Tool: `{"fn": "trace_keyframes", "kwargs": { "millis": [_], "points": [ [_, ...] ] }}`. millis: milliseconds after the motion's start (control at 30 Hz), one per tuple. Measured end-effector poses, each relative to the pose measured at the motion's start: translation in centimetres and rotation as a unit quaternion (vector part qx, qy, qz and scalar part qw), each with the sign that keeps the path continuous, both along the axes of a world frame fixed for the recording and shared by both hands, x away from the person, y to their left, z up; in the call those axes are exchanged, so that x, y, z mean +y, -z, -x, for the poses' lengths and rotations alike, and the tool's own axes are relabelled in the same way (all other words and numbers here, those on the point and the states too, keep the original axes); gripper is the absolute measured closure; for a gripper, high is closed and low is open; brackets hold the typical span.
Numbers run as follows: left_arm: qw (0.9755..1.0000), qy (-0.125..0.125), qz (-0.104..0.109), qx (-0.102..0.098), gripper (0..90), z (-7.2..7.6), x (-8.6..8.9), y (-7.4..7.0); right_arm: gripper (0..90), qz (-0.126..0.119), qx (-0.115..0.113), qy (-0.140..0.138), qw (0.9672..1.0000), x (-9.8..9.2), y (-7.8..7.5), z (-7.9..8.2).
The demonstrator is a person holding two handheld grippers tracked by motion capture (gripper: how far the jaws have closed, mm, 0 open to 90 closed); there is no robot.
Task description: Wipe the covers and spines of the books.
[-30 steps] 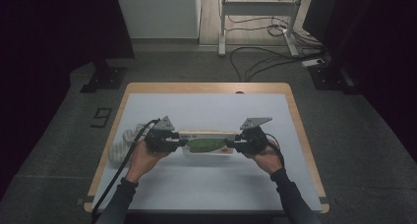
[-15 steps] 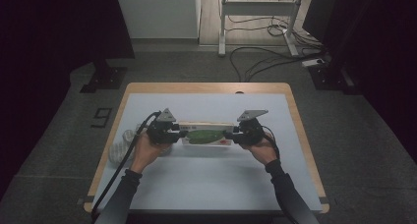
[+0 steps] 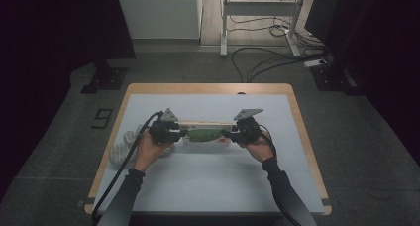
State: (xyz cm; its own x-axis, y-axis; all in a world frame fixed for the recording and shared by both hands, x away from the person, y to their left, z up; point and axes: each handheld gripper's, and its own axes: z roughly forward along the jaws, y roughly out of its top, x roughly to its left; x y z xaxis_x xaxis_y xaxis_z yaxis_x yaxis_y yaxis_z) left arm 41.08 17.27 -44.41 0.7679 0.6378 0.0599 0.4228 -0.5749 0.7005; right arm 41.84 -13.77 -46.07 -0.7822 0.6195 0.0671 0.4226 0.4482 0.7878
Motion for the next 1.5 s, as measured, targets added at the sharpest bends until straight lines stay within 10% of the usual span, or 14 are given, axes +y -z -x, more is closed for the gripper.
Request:
{"fn": "trace_keyframes", "kwargs": {
  "millis": [700, 1133, 1500],
  "points": [
    [0.9993, 0.018, 0.022, 0.022, 53.4, 1.3, 0.0, -0.2, 45.9, -0.008, 0.031, 0.011, 0.9994, -0.6, 0.3, 0.9],
    [0.9987, 0.009, 0.033, 0.038, 23.8, 3.0, 0.0, 0.8, 28.6, -0.007, 0.046, 0.010, 0.9989, -0.7, 0.8, 2.8],
    [0.9967, -0.001, 0.055, 0.059, 21.0, 4.6, 0.4, 2.1, 28.0, 0.001, 0.052, 0.004, 0.9987, -0.6, 1.7, 4.6]
  ]
}}
